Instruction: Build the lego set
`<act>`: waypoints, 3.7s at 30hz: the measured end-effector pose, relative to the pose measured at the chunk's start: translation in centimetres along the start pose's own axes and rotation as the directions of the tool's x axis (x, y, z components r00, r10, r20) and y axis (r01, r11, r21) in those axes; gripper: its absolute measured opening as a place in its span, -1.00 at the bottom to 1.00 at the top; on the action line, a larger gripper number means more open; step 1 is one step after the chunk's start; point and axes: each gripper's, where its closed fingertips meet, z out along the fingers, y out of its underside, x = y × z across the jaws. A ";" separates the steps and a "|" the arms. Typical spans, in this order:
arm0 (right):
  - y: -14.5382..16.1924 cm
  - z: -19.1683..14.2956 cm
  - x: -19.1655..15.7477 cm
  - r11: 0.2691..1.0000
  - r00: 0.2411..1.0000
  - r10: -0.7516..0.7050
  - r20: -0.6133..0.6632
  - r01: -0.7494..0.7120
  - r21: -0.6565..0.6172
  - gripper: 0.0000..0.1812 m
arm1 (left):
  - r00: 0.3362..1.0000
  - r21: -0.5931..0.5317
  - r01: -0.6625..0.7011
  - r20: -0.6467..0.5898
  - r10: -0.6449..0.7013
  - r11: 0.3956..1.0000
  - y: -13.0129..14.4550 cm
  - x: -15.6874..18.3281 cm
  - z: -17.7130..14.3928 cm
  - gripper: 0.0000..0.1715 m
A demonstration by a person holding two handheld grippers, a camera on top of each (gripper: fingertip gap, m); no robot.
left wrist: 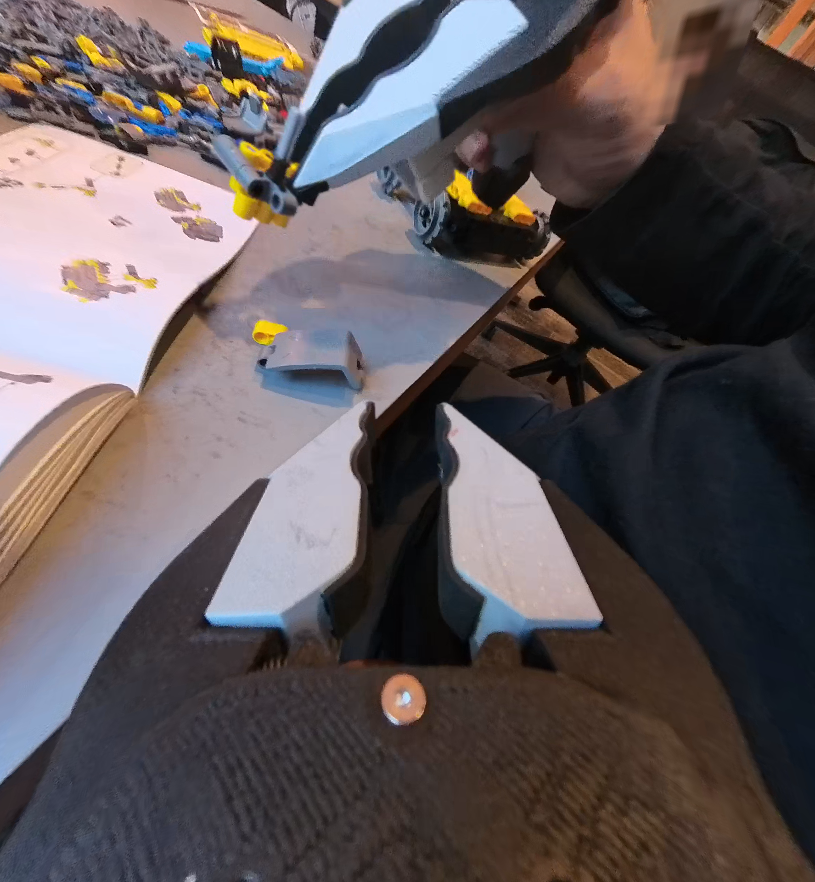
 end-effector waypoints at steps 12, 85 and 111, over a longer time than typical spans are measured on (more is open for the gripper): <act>-5.9 -1.1 -6.6 0.925 0.941 -0.310 0.136 0.265 0.273 -0.92 | 0.999 0.179 0.017 0.041 -0.024 0.984 -3.6 -1.4 -3.0 -0.70; -3.8 1.8 -10.2 0.954 0.707 0.209 0.676 -0.299 0.018 -0.23 | 0.550 0.021 -0.807 0.393 0.737 0.591 -4.5 -0.2 -3.8 -0.59; -4.0 1.5 -10.3 0.966 0.717 0.138 0.683 -0.250 0.068 -0.37 | 0.591 0.073 -0.785 0.383 0.710 0.615 -4.6 0.1 -3.8 -0.56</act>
